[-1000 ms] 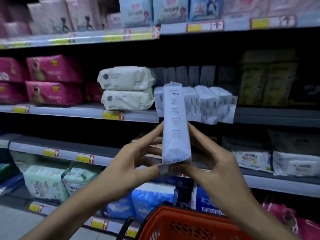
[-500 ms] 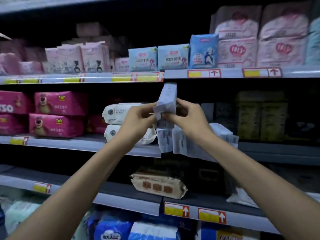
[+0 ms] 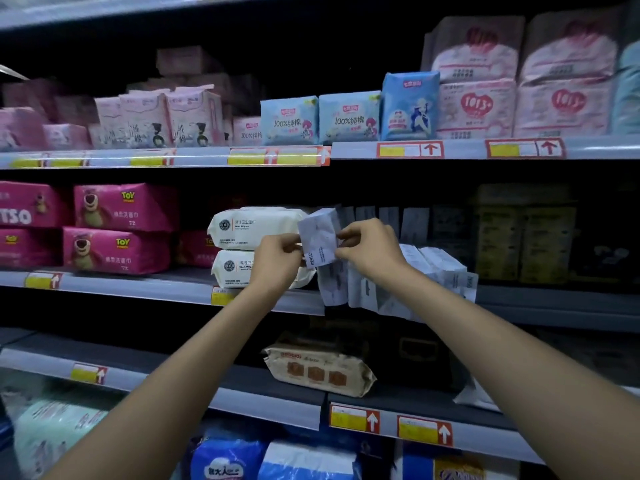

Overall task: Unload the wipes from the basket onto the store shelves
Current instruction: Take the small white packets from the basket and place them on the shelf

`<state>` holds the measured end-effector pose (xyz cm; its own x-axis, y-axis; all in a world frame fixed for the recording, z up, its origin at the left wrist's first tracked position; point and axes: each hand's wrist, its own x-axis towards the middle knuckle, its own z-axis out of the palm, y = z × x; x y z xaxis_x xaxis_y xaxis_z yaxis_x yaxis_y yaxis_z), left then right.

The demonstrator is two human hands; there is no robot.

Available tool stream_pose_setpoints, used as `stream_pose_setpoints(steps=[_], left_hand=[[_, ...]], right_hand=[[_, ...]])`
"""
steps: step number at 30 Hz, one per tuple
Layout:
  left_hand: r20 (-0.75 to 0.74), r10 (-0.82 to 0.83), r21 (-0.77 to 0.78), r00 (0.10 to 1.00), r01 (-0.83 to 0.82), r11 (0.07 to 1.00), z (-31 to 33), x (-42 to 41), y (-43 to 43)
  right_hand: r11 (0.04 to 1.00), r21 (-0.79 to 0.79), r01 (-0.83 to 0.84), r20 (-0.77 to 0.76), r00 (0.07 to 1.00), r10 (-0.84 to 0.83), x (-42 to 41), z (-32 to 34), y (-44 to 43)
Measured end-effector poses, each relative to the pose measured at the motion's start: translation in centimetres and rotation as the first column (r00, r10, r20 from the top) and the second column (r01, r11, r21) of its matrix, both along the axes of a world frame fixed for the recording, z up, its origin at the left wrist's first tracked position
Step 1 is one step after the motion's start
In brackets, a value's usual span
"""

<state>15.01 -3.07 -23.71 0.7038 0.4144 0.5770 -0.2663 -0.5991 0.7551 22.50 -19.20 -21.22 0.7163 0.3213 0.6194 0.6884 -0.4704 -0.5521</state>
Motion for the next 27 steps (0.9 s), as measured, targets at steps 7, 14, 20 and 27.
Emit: stream_pose_setpoints(steps=[7,14,20,27], left_hand=[[-0.099,0.029,0.076,0.995,-0.022,0.997,-1.5,-3.7,0.0],[-0.186,0.215,0.596,0.959,-0.064,0.801,-4.0,-8.7,-1.9],[-0.24,0.213,0.707,0.947,0.02,0.707,-7.0,-10.9,-4.1],[-0.402,0.146,0.652,0.904,0.171,0.739,-14.9,-11.3,-6.1]], right_hand=[[0.996,-0.039,-0.078,0.01,0.997,0.078,-2.5,-0.9,-2.6],[0.972,-0.205,-0.117,0.083,0.987,0.137,-7.3,-3.5,-7.4],[0.887,-0.438,-0.144,-0.03,0.989,0.145,-10.3,-7.2,-10.5],[0.764,-0.621,-0.174,-0.205,0.977,0.055,-10.3,-15.1,-14.8]])
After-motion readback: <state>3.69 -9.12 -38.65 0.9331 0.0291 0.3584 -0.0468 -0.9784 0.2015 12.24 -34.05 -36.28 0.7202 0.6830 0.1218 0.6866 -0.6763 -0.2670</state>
